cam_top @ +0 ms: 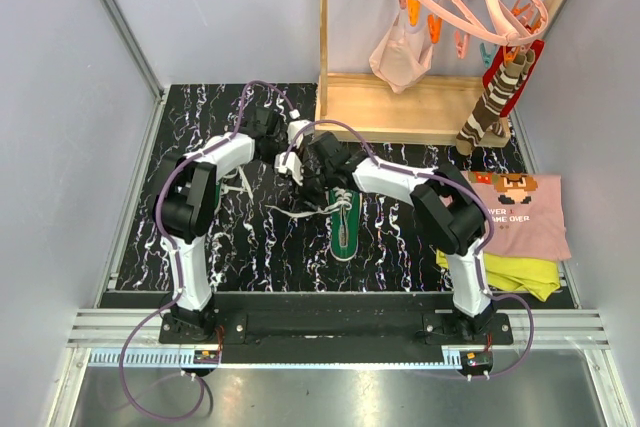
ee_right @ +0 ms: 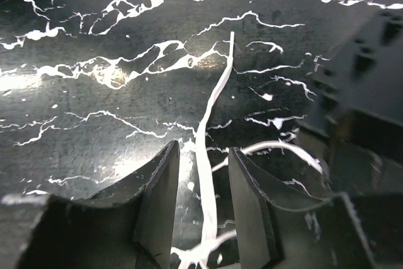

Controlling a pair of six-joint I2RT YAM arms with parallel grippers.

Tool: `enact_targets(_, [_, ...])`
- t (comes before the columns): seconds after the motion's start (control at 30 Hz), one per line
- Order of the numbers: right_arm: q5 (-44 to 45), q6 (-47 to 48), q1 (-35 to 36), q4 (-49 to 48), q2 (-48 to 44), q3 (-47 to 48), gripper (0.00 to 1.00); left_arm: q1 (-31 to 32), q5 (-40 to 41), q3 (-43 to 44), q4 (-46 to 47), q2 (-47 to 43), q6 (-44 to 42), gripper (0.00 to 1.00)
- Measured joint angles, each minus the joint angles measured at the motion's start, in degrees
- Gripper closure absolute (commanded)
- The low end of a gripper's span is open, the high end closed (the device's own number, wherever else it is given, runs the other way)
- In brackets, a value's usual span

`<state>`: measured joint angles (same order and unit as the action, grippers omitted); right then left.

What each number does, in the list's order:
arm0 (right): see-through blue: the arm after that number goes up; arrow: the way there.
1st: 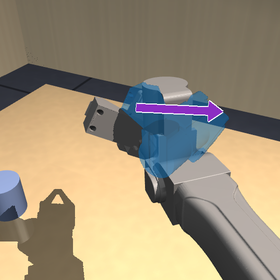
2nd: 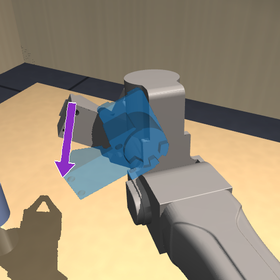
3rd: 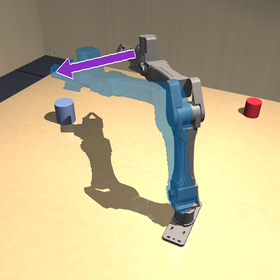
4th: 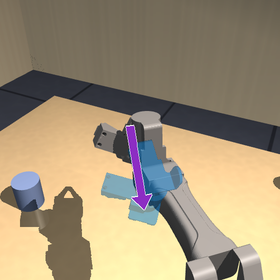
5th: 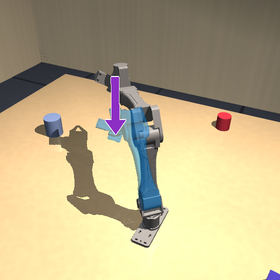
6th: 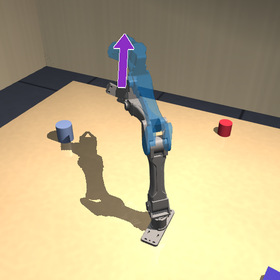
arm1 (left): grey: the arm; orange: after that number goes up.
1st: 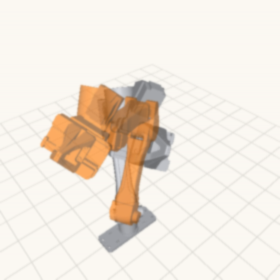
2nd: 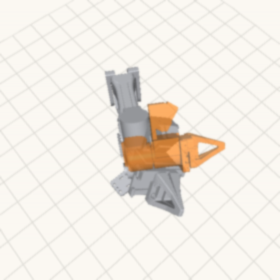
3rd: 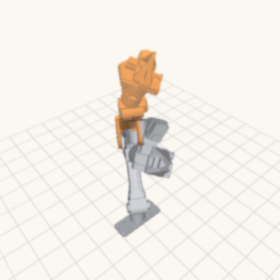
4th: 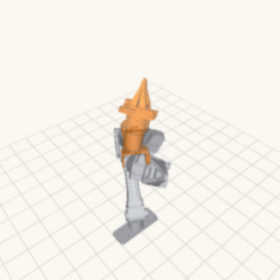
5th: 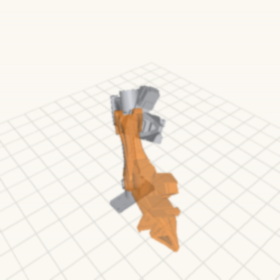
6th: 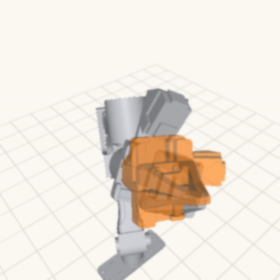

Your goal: Tie the shoes

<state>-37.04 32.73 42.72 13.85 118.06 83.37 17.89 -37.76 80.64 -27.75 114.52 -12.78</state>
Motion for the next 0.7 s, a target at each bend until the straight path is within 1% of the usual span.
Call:
enact_targets(0.37, [1.99, 0.57, 1.92, -1.73, 4.96, 2.38, 0.54, -1.18, -1.09, 1.16, -1.42, 2.69, 1.11, 1.00])
enact_targets(0.7, [2.56, 1.38, 2.56, -1.97, 5.66, 2.56, 0.53, -1.60, -1.14, 1.53, -2.25, 2.99, 1.18, 1.00])
